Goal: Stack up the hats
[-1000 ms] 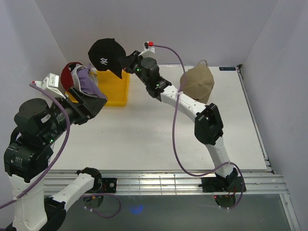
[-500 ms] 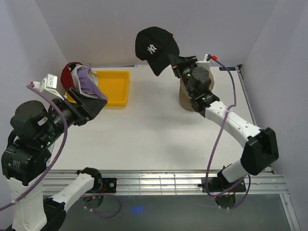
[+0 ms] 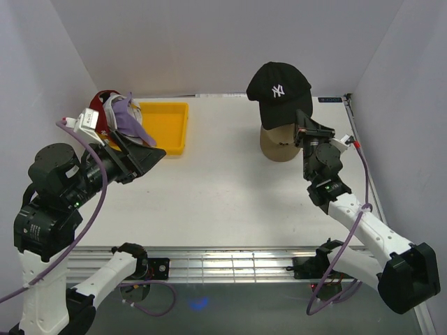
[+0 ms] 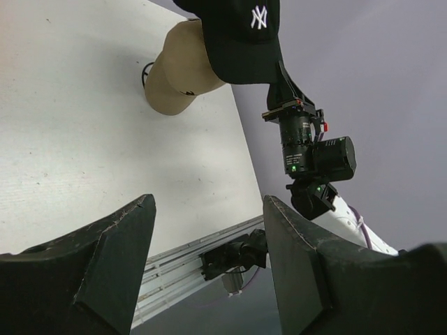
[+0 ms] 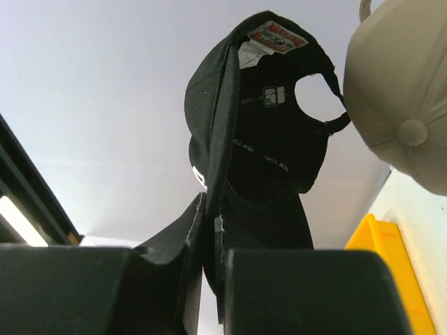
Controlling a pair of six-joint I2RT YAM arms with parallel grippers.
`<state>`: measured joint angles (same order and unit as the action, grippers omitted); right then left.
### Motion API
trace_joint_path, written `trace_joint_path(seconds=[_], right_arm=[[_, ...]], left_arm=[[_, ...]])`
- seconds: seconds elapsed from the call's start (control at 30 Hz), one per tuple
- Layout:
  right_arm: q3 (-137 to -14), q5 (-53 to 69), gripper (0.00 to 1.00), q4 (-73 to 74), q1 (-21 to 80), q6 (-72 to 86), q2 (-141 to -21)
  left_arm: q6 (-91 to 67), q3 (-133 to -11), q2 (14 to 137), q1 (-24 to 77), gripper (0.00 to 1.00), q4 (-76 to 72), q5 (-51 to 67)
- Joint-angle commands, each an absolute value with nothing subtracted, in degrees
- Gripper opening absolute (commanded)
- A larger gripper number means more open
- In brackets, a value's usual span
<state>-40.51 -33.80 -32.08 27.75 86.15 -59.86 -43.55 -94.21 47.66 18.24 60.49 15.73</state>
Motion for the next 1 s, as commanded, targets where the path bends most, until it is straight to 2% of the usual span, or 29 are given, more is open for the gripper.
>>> trace_joint_path(seconds=[0.0,0.27,0.37,0.67,0.97], right_arm=[[-37.28,-39.2,0.08,-39.81,26.63,91.84,-56.08],[-30.51,-42.27,0.08,-42.09,25.67,95.36,-52.21],[-27.95,-41.58,0.08,-47.71,23.92,95.98,-52.82],[-30.14,-34.11,0.08,-57.02,18.03,96.06,-58.53],[-28.48,-33.22,0.08,-56.77,17.58,96.76,-58.71]], left_arm=[[-43.68,-93.61,47.64,18.37,0.73,58.54,17.93],[-43.95,-90.79,47.2,18.37,0.73,57.74,18.63],[-43.86,-90.53,47.46,18.37,0.73,57.74,18.98],[-43.77,-89.03,47.29,18.37,0.73,57.48,18.64],[-43.77,-88.33,47.37,18.37,0.73,57.13,18.81]])
